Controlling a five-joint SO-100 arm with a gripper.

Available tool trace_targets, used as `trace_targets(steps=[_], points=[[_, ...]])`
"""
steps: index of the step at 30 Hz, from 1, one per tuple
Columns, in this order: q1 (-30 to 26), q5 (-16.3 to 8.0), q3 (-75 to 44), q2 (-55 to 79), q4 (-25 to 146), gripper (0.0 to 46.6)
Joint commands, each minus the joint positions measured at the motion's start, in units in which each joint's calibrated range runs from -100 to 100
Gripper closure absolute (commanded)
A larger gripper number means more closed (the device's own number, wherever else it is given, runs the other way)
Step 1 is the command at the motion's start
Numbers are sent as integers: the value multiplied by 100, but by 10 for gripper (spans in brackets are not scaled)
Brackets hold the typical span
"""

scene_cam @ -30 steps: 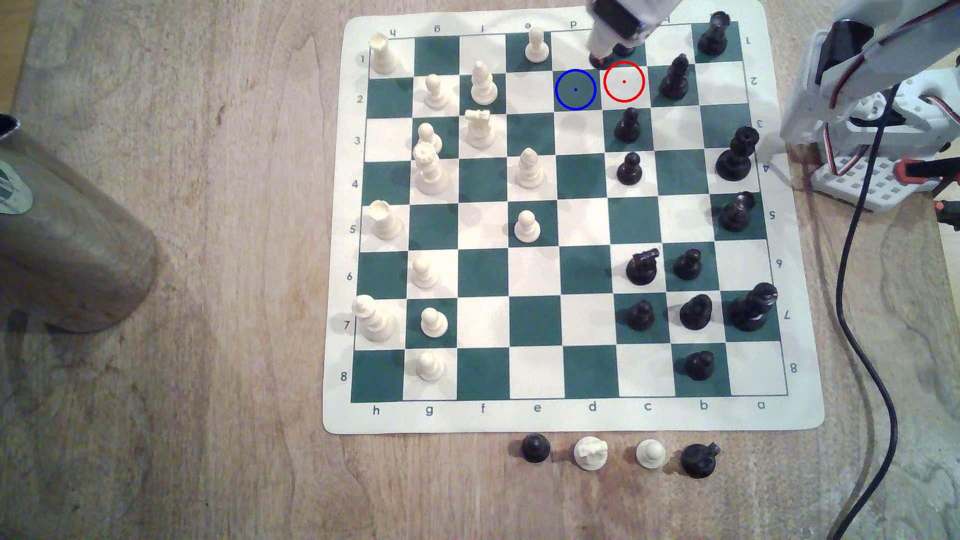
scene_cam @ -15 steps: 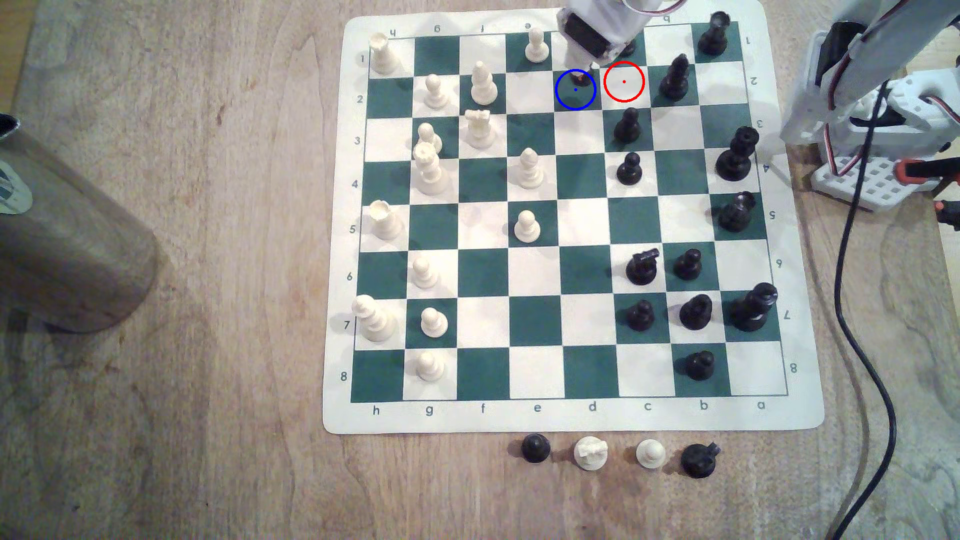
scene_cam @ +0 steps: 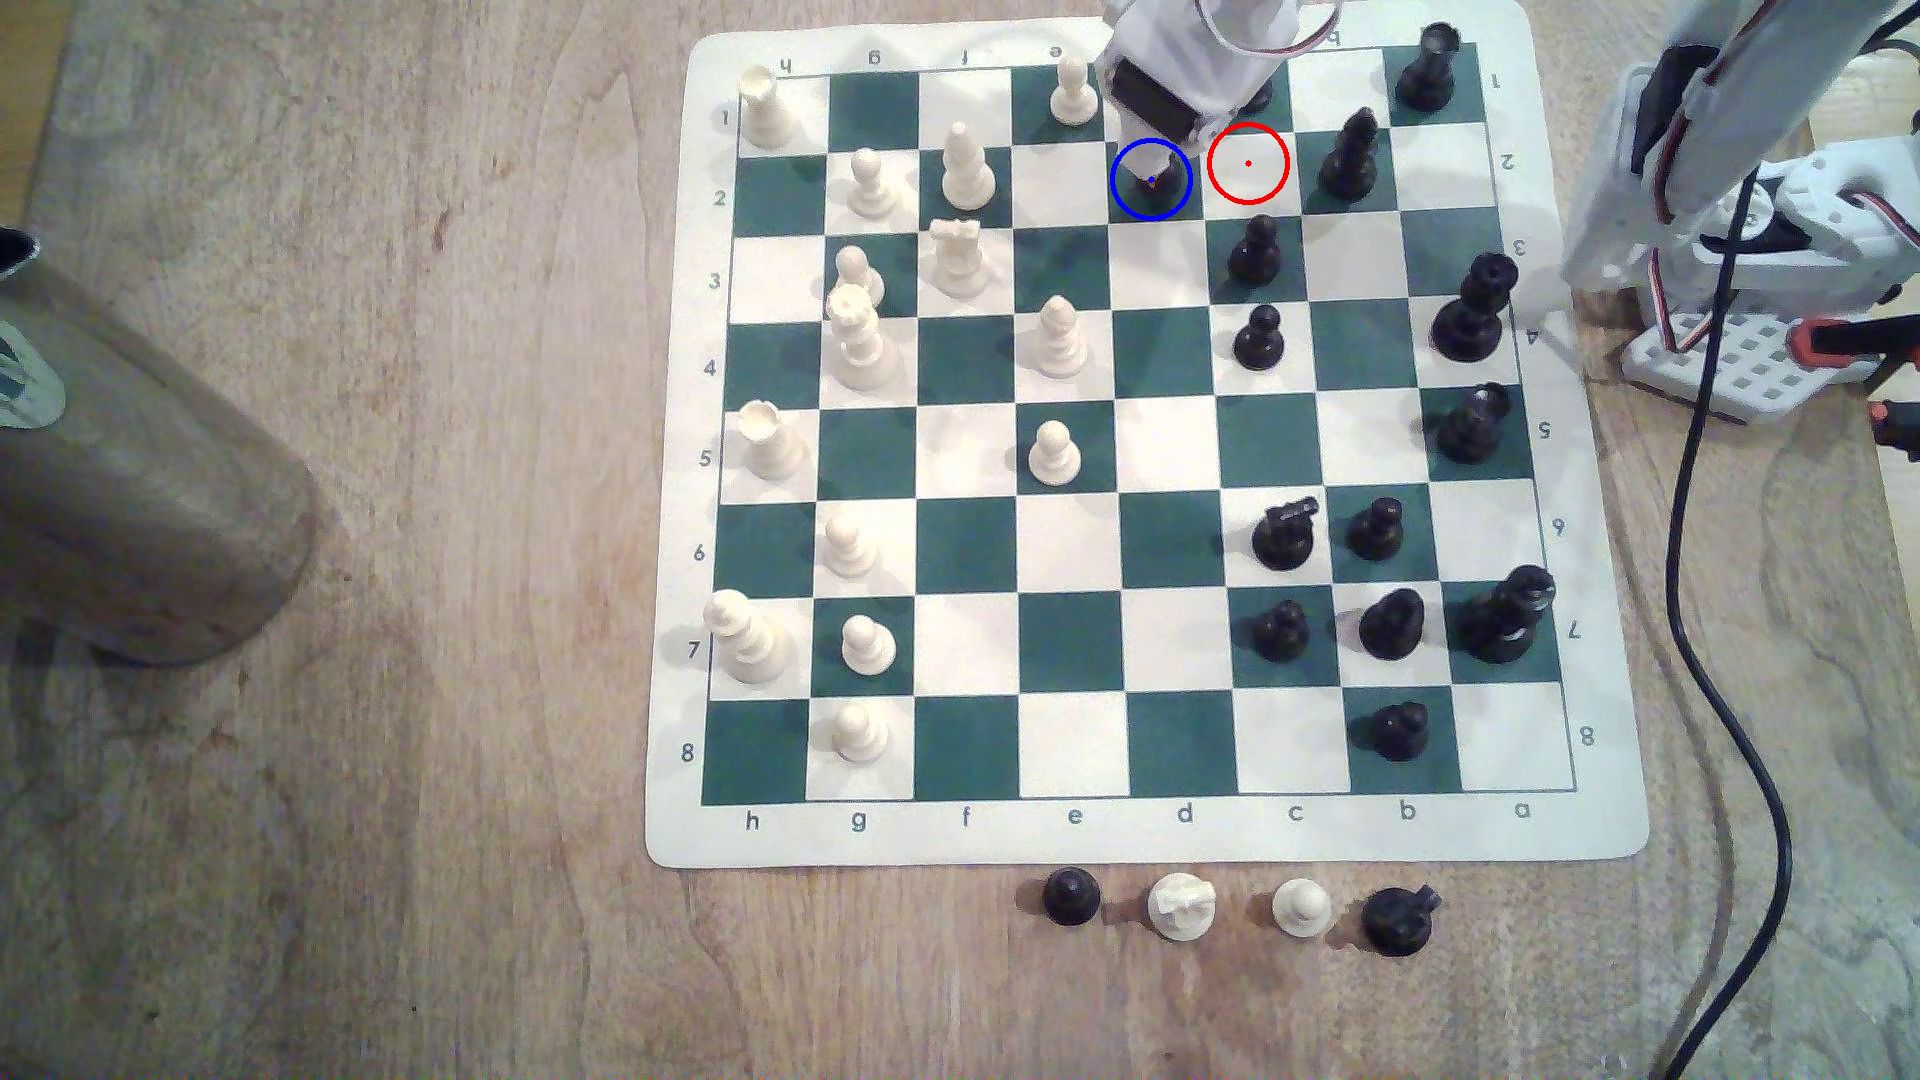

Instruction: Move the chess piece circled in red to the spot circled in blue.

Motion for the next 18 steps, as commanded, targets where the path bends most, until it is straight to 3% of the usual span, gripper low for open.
trace_targets(steps=[1,18], points=[[86,15,-546,7,-110,464],[102,29,-600,228,-143,464]])
